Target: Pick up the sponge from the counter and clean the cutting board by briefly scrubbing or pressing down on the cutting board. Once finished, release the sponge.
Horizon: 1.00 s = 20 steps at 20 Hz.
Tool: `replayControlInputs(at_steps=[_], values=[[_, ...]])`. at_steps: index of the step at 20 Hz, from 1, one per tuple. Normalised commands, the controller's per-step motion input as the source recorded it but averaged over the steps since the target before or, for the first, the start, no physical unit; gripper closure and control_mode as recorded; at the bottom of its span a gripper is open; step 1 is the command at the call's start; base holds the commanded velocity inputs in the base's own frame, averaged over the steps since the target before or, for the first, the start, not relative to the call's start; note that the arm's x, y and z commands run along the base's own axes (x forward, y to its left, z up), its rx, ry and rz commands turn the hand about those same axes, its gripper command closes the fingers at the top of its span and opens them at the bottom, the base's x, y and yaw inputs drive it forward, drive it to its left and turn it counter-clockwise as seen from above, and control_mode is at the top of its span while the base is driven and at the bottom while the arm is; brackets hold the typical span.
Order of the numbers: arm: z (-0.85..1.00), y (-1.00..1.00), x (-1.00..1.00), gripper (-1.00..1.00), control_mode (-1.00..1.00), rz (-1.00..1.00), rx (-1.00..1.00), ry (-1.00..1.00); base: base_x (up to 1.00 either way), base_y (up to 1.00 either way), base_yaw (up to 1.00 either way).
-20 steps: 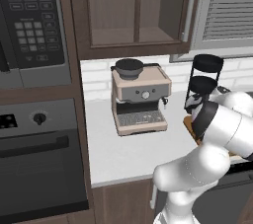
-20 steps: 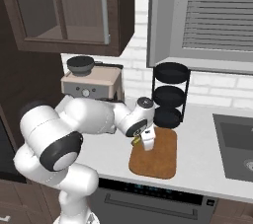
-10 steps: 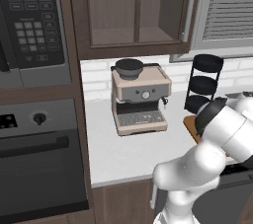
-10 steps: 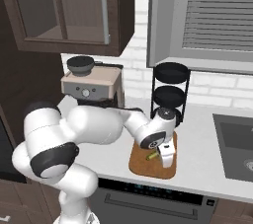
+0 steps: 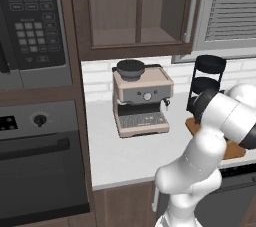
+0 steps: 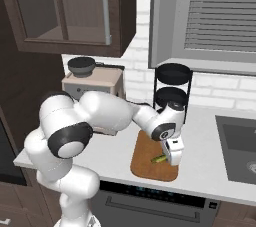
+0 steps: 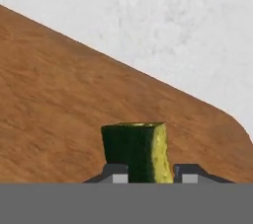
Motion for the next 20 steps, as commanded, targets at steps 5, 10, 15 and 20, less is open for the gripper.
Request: replayControlInputs(at_steps=[5,10,15,20], values=[[-0.06,0.41,0.44,1.00,-1.00,0.00,0.01,0.00,0.00,0.00,0.00],[0.00,0.46,0.00,1.00,-1.00,0.00,0.07,-0.07,0.00,0.00,0.00],[0.00,0.46,-0.05,1.00,-1.00,0.00,0.07,-0.15,0.00,0.00,0.00],[0.38,0.48,-0.22,1.00,-1.00,0.00,0.05,-0.12,0.00,0.00,0.00]])
